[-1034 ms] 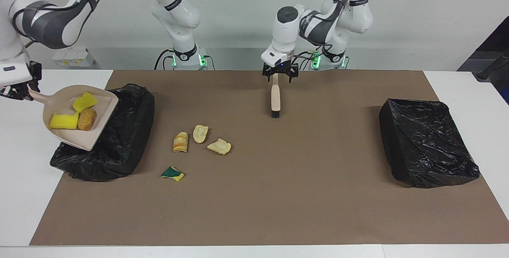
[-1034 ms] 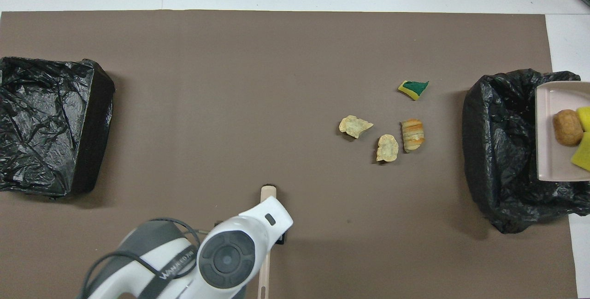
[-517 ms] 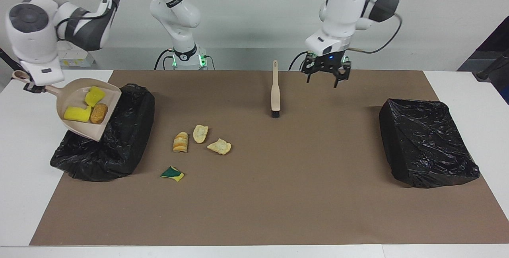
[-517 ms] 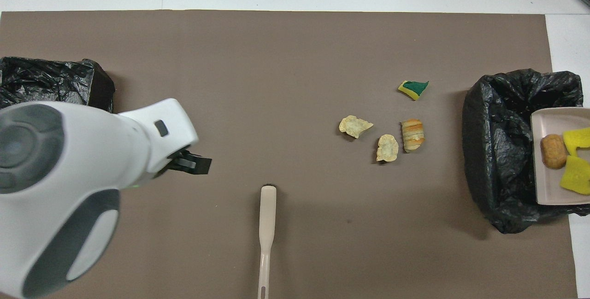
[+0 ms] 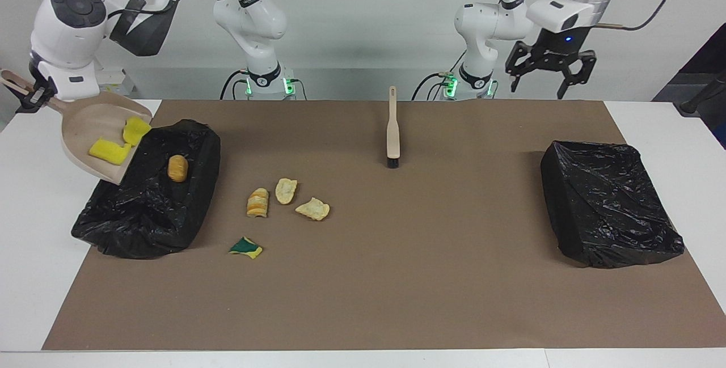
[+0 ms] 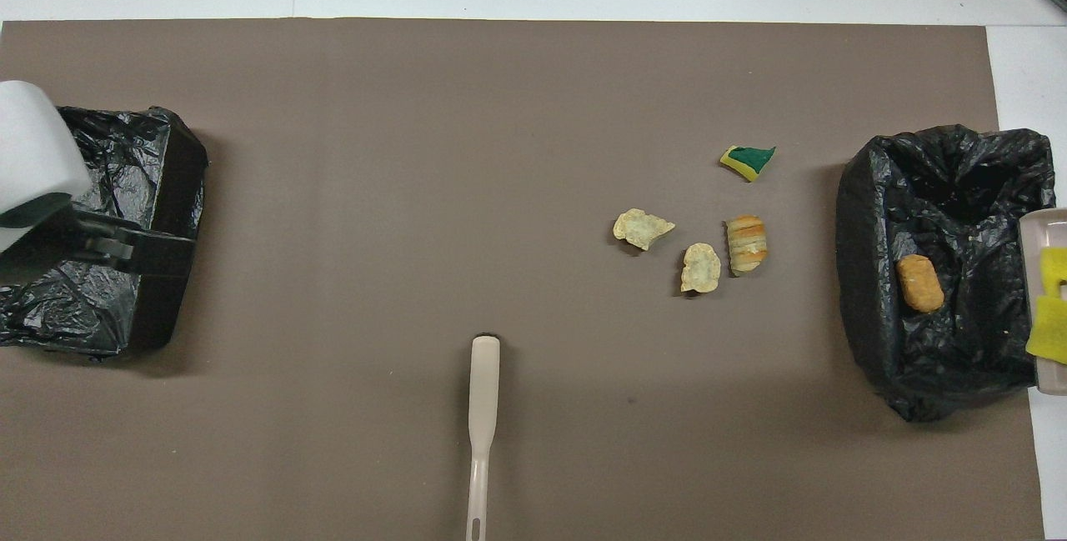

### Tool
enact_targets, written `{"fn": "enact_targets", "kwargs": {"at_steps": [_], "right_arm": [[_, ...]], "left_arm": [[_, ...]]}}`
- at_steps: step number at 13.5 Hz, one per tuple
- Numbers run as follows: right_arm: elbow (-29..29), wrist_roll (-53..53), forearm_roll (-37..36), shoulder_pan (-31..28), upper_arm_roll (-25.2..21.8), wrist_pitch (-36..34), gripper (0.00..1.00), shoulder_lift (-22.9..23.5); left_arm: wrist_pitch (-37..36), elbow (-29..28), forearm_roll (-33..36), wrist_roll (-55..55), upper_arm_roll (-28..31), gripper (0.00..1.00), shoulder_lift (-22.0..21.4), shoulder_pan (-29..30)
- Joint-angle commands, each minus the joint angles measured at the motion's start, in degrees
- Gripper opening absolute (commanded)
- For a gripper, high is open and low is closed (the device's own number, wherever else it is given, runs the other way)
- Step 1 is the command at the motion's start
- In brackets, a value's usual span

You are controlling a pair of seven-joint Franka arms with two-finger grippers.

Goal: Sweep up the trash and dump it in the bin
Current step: 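Tip the dustpan over the bin with the right gripper to dump contents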

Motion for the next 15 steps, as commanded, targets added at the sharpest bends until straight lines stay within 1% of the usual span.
{"fn": "enact_targets", "kwargs": {"at_steps": [1, 3, 4, 6, 7, 9, 11, 13, 15], "right_arm": [[-4.4, 1.2, -2.0, 0.8, 1.0, -0.5, 0.00, -3.6], [-6.4, 5.0, -5.0, 4.4, 1.0, -3.7, 0.00, -5.3], [-7.9, 6.4, -6.4, 5.7, 1.0, -4.2, 0.00, -6.3], [-9.7, 7.6, -9.2, 6.5, 1.0, -4.3, 0.00, -7.7], [-10.1, 8.1, -10.4, 6.5, 1.0, -4.3, 0.00, -8.0], [-10.1, 8.0, -11.0, 6.4, 1.0, -4.5, 0.00, -9.0], [-10.1, 7.7, -11.0, 6.5, 1.0, -5.6, 0.00, -10.1], [-10.0, 8.0, -11.0, 8.0, 1.1, -7.8, 0.00, -10.4], [-9.4, 8.3, -9.1, 8.9, 1.5, -8.5, 0.00, -10.8]], "left_arm": [[-3.2, 5.0, 0.4, 2.1, -0.5, 1.00, 3.4, 1.6], [-5.0, 7.5, 0.3, 2.1, -0.5, 1.00, 4.8, 2.2], [-6.5, 10.0, -0.1, 2.2, -0.6, 1.00, 6.7, 3.2], [-7.0, 12.8, -2.5, 2.2, -0.8, 1.00, 8.7, 5.5], [-7.0, 12.9, -2.6, 3.1, -0.8, 1.00, 8.8, 6.1], [-7.0, 12.7, -2.0, 8.7, -0.5, 1.00, 8.5, 6.8], [-6.5, 12.6, -2.0, 9.2, -0.7, 1.00, 8.2, 8.1], [-6.1, 12.8, -2.0, 9.2, -0.5, 1.00, 8.6, 8.2], [-6.0, 12.6, -1.9, 9.2, -0.8, 1.00, 7.9, 8.1]]}}
